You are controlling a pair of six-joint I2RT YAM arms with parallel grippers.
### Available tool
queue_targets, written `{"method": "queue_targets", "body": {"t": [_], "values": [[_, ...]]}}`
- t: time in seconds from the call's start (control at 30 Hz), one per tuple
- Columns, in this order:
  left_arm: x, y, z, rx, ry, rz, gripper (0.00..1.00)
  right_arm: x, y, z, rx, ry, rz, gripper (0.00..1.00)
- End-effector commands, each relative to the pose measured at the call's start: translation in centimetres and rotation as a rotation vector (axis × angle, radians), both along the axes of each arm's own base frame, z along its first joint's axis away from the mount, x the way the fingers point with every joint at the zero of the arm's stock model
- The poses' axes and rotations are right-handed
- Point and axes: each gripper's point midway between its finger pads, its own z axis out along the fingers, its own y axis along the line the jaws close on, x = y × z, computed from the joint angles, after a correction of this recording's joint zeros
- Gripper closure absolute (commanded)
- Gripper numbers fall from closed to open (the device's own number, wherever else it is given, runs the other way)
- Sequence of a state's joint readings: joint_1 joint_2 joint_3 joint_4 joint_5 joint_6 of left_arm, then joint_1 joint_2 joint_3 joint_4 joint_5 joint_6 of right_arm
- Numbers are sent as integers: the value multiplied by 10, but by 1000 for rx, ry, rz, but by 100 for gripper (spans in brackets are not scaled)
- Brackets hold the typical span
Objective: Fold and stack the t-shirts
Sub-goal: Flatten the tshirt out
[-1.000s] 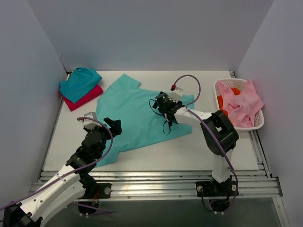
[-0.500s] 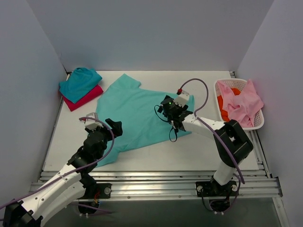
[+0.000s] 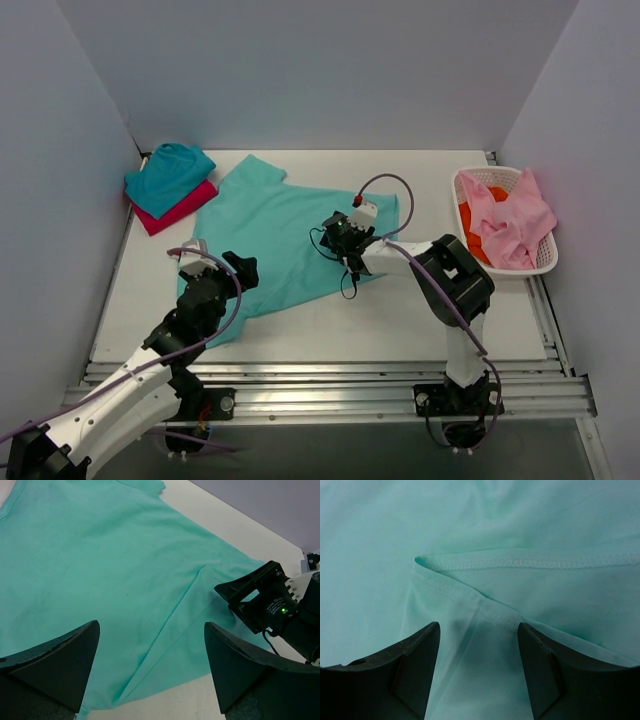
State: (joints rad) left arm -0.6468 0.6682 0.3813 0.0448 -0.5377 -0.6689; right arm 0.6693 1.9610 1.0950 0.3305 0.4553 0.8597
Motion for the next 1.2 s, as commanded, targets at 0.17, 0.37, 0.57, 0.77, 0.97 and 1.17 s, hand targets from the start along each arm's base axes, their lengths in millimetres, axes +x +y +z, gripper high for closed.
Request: {"method": "queue_targets", "body": {"t": [0.17, 0.37, 0.57, 0.77, 0.97, 1.17], "values": [[4, 2, 1, 3, -10, 15, 6, 3, 7, -5, -22, 29, 35, 43], [5, 1, 1, 4, -13, 15, 6, 5, 13, -18, -6, 56, 80, 87], [2, 4, 3, -3, -25, 19, 6, 2, 15, -45, -22, 110, 99, 100], [3, 2, 1, -7, -24, 9, 6, -1, 17, -43, -37, 112, 99, 100], [4, 0, 2, -8, -23, 3, 6, -7, 17, -18, -53, 99, 98, 100], [3, 0, 5, -16, -30, -3, 6, -18, 9, 25, -76, 55, 82, 100]]}}
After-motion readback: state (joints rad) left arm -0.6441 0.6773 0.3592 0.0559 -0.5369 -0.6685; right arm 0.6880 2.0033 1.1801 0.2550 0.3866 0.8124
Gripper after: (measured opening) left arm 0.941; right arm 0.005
